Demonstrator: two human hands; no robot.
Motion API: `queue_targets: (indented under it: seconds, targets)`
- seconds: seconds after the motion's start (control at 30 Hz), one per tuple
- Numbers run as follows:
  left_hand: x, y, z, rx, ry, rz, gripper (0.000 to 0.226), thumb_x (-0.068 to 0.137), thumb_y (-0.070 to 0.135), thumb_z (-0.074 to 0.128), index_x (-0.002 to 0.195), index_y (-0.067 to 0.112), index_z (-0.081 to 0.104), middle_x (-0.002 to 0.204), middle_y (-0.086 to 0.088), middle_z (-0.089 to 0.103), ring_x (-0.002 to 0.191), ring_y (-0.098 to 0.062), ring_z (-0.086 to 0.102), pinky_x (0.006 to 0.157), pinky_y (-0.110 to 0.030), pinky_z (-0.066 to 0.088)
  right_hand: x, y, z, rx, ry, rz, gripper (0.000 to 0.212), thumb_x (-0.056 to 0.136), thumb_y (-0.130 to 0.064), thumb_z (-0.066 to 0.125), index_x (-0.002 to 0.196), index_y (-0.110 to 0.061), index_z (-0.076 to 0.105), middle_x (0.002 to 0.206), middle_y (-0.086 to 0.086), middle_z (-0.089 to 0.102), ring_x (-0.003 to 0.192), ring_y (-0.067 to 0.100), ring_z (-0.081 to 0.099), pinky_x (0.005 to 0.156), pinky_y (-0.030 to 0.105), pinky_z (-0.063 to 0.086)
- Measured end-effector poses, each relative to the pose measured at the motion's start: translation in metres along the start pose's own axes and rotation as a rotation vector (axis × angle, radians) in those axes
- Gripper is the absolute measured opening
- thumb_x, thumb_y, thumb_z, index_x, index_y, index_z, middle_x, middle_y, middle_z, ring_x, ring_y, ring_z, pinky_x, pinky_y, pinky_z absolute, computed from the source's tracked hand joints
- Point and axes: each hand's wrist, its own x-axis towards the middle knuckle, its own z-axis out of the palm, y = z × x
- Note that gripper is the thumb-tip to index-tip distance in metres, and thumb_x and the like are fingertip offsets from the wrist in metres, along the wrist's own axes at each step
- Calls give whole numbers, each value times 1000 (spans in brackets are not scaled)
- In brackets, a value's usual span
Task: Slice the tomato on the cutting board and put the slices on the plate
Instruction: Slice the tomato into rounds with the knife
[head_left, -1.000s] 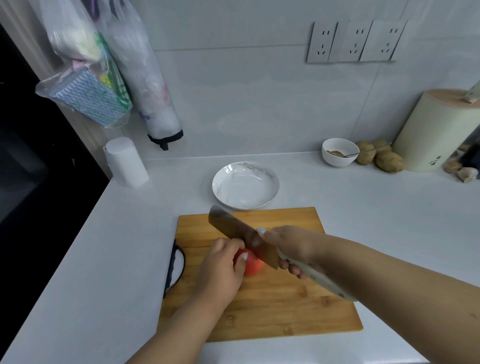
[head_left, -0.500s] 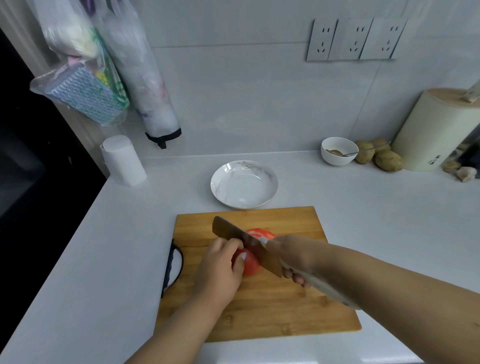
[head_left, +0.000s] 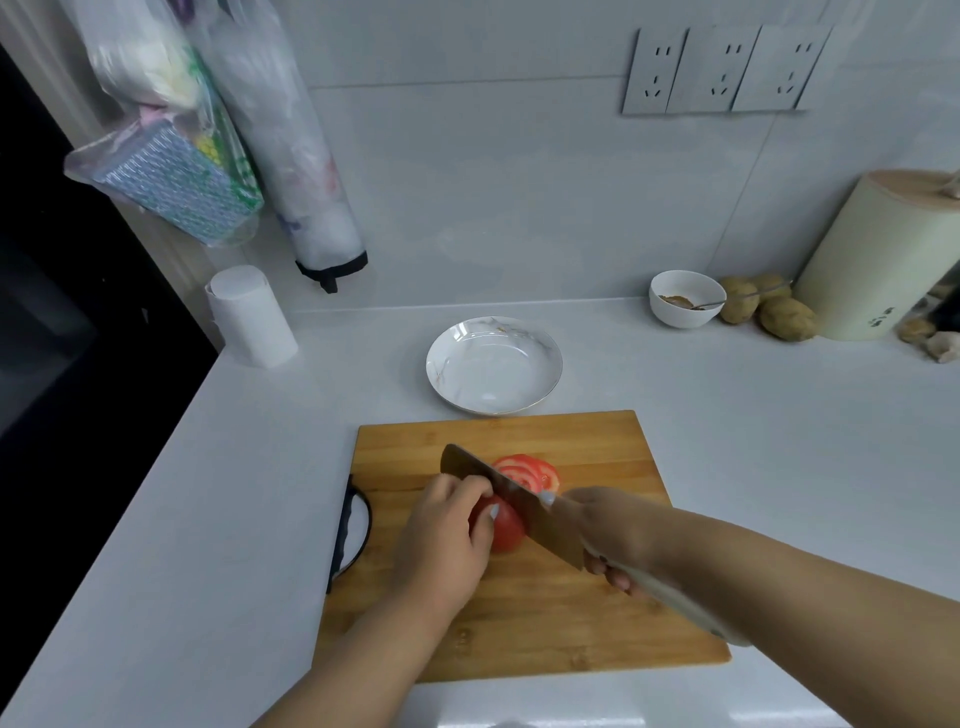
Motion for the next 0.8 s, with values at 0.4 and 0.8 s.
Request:
queue_targets:
  seconds: [0.4, 0.8]
  targets:
    - [-5, 1, 1, 28, 15, 7, 18, 92, 38, 49, 110, 36, 50, 107, 15, 44, 88, -2, 48, 65, -14, 48, 27, 4, 20, 3, 37, -115, 53, 96, -61, 31, 101, -13, 53, 69, 7, 53, 41, 13, 45, 46, 24, 40]
    - [-10, 3, 2, 70, 8, 51, 23, 90, 34, 55, 113, 32, 53, 104, 12, 45, 89, -3, 45, 66, -15, 45, 28, 9, 20, 31, 19, -142, 52, 96, -61, 31, 113, -16, 51, 65, 3, 52, 42, 13, 45, 46, 23, 41]
